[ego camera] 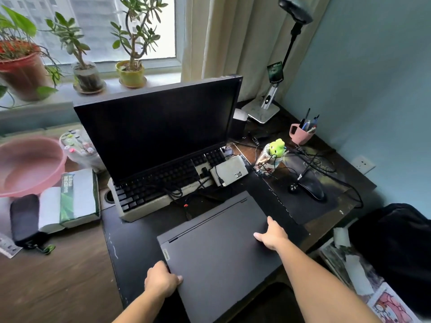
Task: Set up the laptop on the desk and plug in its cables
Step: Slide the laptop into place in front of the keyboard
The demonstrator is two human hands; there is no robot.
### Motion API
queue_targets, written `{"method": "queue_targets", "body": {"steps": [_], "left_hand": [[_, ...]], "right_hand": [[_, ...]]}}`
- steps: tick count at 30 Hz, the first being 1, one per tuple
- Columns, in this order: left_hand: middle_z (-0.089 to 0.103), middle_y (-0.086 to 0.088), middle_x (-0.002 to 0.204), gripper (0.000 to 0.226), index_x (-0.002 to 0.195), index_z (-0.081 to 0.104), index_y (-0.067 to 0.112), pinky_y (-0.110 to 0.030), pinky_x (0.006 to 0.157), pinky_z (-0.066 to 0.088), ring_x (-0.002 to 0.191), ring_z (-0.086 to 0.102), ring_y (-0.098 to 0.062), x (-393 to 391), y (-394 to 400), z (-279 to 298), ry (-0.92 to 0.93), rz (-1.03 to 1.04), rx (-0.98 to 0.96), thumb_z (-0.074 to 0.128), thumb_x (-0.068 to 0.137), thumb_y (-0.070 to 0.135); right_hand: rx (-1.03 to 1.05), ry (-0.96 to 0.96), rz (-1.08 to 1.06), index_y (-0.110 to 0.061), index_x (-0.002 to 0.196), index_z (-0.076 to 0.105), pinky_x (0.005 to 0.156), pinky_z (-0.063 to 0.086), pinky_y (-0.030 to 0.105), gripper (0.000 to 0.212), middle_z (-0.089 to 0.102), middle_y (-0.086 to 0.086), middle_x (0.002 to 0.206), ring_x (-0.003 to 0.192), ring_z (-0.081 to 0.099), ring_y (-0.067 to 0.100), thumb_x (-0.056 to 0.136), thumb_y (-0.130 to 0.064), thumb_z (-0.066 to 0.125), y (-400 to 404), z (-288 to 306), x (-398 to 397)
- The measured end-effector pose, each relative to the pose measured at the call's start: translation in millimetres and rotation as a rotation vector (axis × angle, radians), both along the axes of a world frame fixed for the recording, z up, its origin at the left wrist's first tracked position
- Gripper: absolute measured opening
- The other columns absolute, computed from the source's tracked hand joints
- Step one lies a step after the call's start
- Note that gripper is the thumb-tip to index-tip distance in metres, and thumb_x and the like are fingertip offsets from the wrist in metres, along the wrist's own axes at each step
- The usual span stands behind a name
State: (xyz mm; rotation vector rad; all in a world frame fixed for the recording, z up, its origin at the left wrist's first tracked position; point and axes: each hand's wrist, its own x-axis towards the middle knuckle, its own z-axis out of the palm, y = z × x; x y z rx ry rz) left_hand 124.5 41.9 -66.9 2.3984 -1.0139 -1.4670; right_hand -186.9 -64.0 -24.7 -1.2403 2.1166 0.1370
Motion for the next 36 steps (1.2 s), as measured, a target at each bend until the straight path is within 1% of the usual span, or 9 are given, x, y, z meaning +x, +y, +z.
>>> {"method": "queue_targets", "body": {"steps": [4, 9, 12, 22, 28, 30, 32, 34, 36], "left_hand": [[0.065, -0.009, 0.108, 0.040, 0.094, 0.059, 0.014, -0.036, 0.089, 0.051, 0.101, 0.061, -0.028, 3, -3, -3, -0.003, -0.005, 0.005, 0.077, 0.062, 0.028], [0.065, -0.009, 0.108, 0.040, 0.093, 0.059, 0.015, -0.037, 0.090, 0.051, 0.101, 0.061, -0.029, 3, -4, -6, 0.002, -0.013, 0.020, 0.078, 0.061, 0.028], [0.064, -0.009, 0.112, 0.040, 0.093, 0.056, 0.016, -0.036, 0.091, 0.050, 0.105, 0.061, -0.029, 5, -5, -8, -0.007, -0.026, 0.024, 0.079, 0.063, 0.029], [0.064, -0.009, 0.111, 0.041, 0.097, 0.059, 0.015, -0.037, 0.091, 0.050, 0.104, 0.061, -0.030, 7, -9, -10, -0.030, -0.029, 0.054, 0.079, 0.063, 0.028], [0.069, -0.007, 0.103, 0.040, 0.094, 0.062, 0.013, -0.039, 0.090, 0.052, 0.097, 0.064, -0.027, 9, -5, -5, -0.018, -0.024, 0.062, 0.080, 0.060, 0.024], [0.065, -0.009, 0.108, 0.043, 0.095, 0.056, 0.012, -0.038, 0.087, 0.050, 0.102, 0.061, -0.030, 4, -4, 5, -0.077, -0.029, 0.046, 0.079, 0.063, 0.026], [0.053, -0.012, 0.119, 0.048, 0.105, 0.046, 0.012, -0.039, 0.085, 0.047, 0.112, 0.055, -0.035, -6, -2, 18, -0.209, -0.048, 0.020, 0.074, 0.070, 0.026], [0.039, -0.015, 0.133, 0.065, 0.129, 0.032, 0.011, -0.043, 0.091, 0.046, 0.122, 0.045, -0.036, -20, 1, 30, -0.357, -0.114, -0.032, 0.066, 0.075, 0.021], [0.020, -0.019, 0.151, 0.089, 0.149, 0.008, 0.012, -0.040, 0.103, 0.042, 0.136, 0.029, -0.036, -38, -1, 40, -0.483, -0.262, -0.060, 0.059, 0.077, 0.018]], "right_hand": [[-0.015, -0.010, -0.046, -0.022, 0.157, 0.013, 0.112, 0.032, 0.058, 0.090, 0.030, 0.000, 0.159, 0.143, 0.032, 0.032, 0.087, -0.041, 0.067, 3, -2, 1], [-0.005, 0.005, -0.012, -0.017, 0.157, 0.013, 0.116, 0.029, 0.043, 0.088, 0.027, 0.003, 0.161, 0.144, 0.031, 0.031, 0.090, -0.038, 0.066, 1, -2, -1], [-0.007, 0.012, 0.007, -0.017, 0.157, 0.013, 0.116, 0.027, 0.039, 0.088, 0.025, 0.003, 0.161, 0.145, 0.030, 0.031, 0.090, -0.039, 0.066, 0, -3, 0], [0.004, 0.053, 0.045, -0.018, 0.155, 0.019, 0.112, 0.036, 0.041, 0.088, 0.031, 0.001, 0.158, 0.141, 0.035, 0.031, 0.087, -0.045, 0.067, -4, 3, 2], [0.000, 0.047, 0.036, -0.018, 0.151, 0.031, 0.109, 0.039, 0.042, 0.085, 0.041, 0.002, 0.150, 0.138, 0.038, 0.029, 0.082, -0.045, 0.073, -3, 4, -1], [-0.016, 0.039, 0.039, -0.017, 0.149, 0.034, 0.108, 0.041, 0.042, 0.084, 0.044, 0.003, 0.148, 0.136, 0.040, 0.029, 0.080, -0.045, 0.074, -3, 6, -1], [-0.027, 0.037, 0.067, -0.017, 0.148, 0.036, 0.105, 0.042, 0.041, 0.083, 0.044, 0.001, 0.147, 0.135, 0.042, 0.029, 0.080, -0.046, 0.075, -3, 8, -2], [-0.021, 0.037, 0.104, -0.016, 0.146, 0.038, 0.102, 0.044, 0.039, 0.085, 0.042, 0.000, 0.146, 0.132, 0.045, 0.027, 0.077, -0.048, 0.076, -3, 9, -7], [-0.001, 0.035, 0.166, -0.016, 0.143, 0.040, 0.098, 0.045, 0.037, 0.089, 0.039, 0.000, 0.145, 0.127, 0.051, 0.027, 0.072, -0.053, 0.078, -6, 10, -15]]}}
